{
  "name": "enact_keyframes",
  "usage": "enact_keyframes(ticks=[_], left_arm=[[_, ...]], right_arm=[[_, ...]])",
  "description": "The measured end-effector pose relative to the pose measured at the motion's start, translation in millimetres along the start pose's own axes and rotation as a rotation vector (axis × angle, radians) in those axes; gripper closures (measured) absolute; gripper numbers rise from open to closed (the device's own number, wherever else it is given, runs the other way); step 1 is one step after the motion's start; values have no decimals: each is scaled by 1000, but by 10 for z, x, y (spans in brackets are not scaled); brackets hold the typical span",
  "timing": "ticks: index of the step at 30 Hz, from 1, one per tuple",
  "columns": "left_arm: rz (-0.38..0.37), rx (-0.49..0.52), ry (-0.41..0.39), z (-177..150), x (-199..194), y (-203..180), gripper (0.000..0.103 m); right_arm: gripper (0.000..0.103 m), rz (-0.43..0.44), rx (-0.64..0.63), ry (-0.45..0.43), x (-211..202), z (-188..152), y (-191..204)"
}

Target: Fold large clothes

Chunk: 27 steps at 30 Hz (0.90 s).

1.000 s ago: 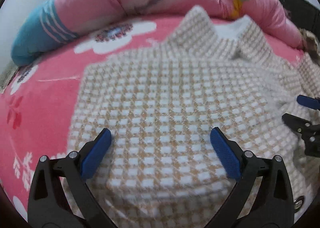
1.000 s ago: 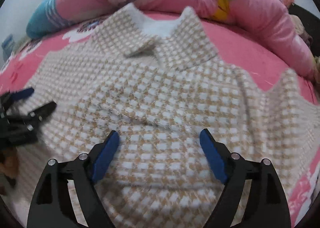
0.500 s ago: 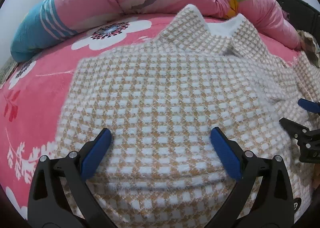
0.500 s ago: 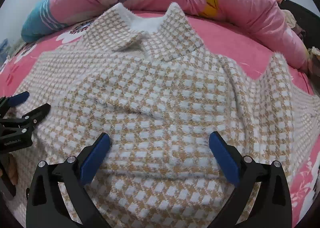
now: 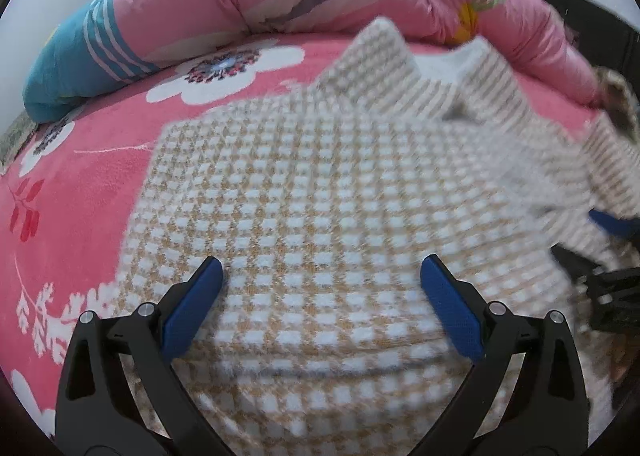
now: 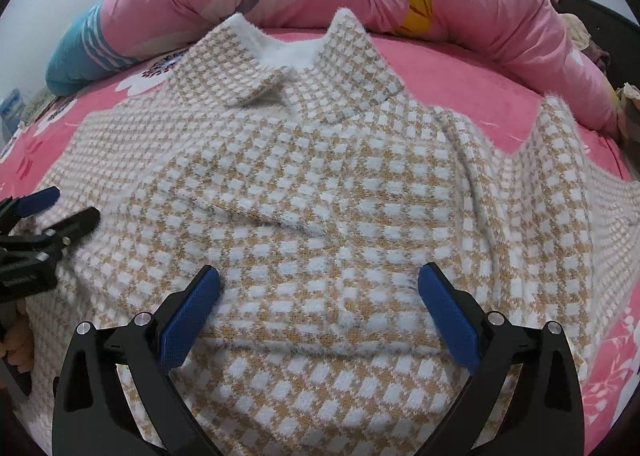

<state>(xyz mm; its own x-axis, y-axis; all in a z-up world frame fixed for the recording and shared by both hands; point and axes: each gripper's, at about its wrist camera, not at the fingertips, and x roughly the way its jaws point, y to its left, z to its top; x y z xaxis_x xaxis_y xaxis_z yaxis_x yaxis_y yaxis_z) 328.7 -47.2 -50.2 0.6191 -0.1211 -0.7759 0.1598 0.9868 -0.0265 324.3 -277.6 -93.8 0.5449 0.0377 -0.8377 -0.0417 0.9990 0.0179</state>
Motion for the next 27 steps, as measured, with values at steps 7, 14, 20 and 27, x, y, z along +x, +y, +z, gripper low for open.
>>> enact_keyframes(ticks=[7,14,20,27], left_arm=[[-16,5,9,-164,36,-9,7],[-25,0,1,-240,13,18,7],[-25,1,2,-252,13,12,6],[-26,1,-3,-217,18,15,7]], right_arm=[[7,29,18,-40,-337,-36,-95],[7,34,137,-139,-1028,-189,-866],[12,6,458,-166,-1342,-332,-2185],[37,-53,850,-148,-1272,-464,-3636]])
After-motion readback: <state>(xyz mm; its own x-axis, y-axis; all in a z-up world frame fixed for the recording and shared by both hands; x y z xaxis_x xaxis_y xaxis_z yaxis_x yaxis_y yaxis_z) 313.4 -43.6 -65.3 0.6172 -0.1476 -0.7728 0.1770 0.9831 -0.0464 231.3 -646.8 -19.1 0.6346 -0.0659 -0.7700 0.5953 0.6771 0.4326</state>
